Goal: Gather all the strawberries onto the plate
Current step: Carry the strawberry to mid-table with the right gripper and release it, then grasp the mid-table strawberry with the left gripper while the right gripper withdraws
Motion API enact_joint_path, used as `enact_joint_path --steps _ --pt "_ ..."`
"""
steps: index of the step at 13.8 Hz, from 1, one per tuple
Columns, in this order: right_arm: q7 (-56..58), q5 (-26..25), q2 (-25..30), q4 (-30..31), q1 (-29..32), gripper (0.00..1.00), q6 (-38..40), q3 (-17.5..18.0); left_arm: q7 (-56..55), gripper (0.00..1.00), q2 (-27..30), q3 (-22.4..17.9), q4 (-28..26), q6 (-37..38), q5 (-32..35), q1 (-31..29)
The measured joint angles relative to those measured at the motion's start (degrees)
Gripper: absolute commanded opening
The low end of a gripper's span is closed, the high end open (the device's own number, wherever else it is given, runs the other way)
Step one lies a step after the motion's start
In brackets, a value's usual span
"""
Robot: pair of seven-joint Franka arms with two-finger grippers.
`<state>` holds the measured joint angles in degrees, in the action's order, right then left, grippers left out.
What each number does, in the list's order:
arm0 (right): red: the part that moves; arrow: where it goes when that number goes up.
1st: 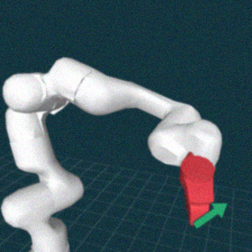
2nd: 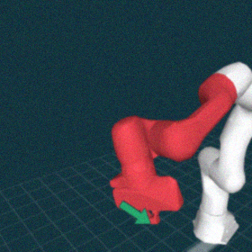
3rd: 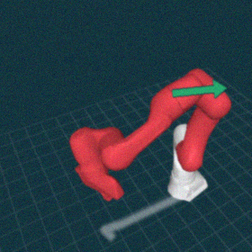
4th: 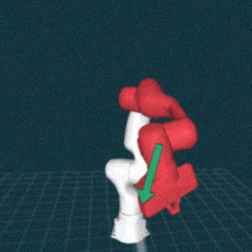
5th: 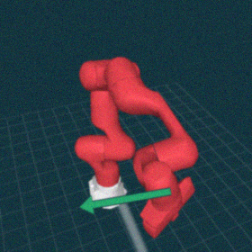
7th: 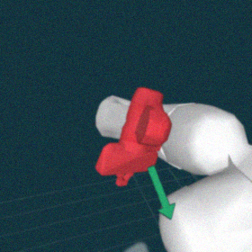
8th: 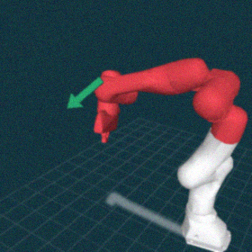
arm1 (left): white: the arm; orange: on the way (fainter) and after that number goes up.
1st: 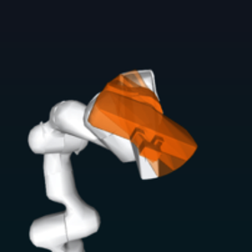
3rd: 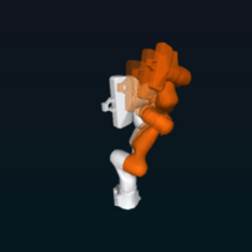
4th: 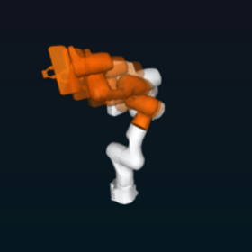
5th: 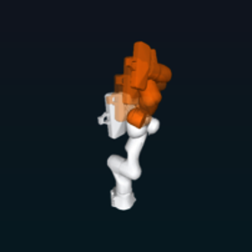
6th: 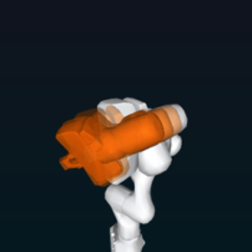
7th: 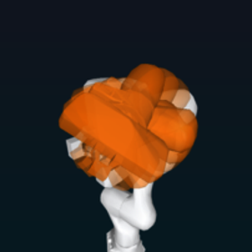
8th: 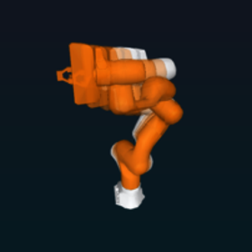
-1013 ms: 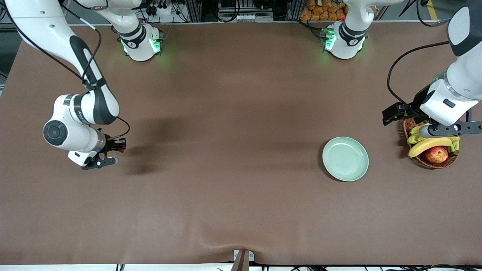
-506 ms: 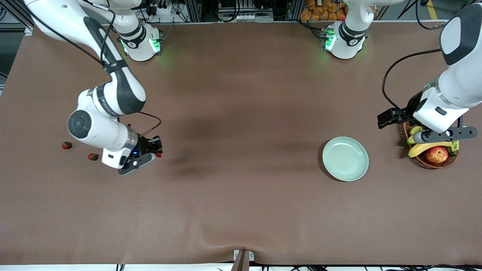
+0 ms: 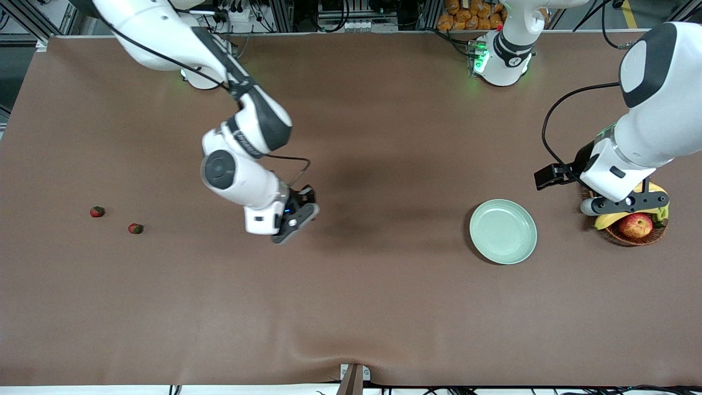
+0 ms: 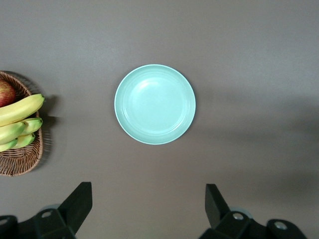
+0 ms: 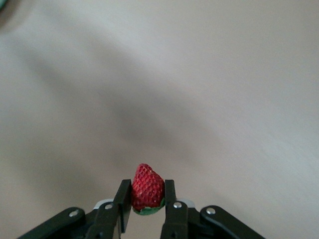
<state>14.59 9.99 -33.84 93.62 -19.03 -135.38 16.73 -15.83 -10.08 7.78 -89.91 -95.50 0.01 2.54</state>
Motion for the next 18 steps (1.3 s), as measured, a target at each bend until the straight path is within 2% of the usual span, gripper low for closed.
enact_joint_path --steps 4,9,10,11,12,18 --pt "-1.3 0.0 -5.9 -0.3 -9.0 0.00 -14.4 -0.2 0.0 1.00 -0.1 0.3 -0.3 -0.1 0.0 0.3" --pt "-1.9 -0.1 -11.9 -0.6 -14.4 0.02 -22.0 -2.1 0.0 1.00 -0.2 0.3 -0.3 -0.7 -0.1 0.4" --pt "-1.9 -0.1 -12.3 -0.7 -14.4 0.26 -22.1 -2.3 0.0 1.00 -0.3 0.3 -0.4 -0.9 -0.1 0.4" --pt "-1.9 -0.1 -12.3 -0.9 -14.4 0.73 -22.1 -2.4 0.0 1.00 -0.3 0.3 -0.4 -1.0 -0.1 0.4" --pt "-1.9 -0.1 -12.3 -1.0 -14.4 1.00 -22.1 -2.4 0.0 1.00 -0.4 0.3 -0.6 -1.0 -0.1 0.4" --pt "-1.9 -0.1 -11.1 -0.7 -13.3 1.00 -22.1 -3.4 0.0 1.00 -0.7 0.3 -1.8 -1.7 -0.2 0.4"
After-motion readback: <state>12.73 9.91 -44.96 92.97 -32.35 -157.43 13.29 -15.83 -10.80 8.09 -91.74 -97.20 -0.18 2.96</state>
